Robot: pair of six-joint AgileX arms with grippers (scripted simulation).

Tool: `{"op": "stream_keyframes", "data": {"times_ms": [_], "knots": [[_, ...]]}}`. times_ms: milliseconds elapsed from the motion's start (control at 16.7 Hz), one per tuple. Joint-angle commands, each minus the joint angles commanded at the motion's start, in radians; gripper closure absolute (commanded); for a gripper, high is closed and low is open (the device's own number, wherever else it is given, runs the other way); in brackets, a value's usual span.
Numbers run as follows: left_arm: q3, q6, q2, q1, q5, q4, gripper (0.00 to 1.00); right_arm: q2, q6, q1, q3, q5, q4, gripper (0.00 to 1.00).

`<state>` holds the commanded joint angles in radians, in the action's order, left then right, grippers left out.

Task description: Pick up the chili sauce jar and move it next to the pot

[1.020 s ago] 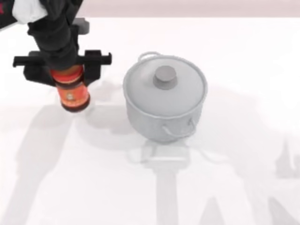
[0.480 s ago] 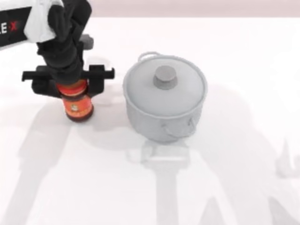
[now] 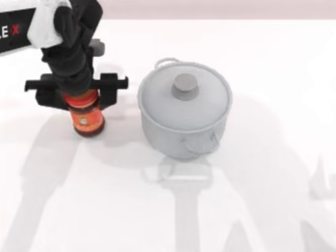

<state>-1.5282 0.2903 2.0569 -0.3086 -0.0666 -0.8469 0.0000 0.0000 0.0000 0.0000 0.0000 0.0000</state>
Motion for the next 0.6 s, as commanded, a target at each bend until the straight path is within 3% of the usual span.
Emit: {"op": "stream_keyframes", "data": {"times_ms": [360,600], "knots": [[0.0,0.0,0.0,0.0,0.0,0.0,0.02,0.0,0.0,0.0,0.0,0.0,0.0,0.0],[0.0,0.0,0.0,0.0,0.0,0.0,0.0,0.0,0.0,0.0,0.0,0.0,0.0,0.0]]}}
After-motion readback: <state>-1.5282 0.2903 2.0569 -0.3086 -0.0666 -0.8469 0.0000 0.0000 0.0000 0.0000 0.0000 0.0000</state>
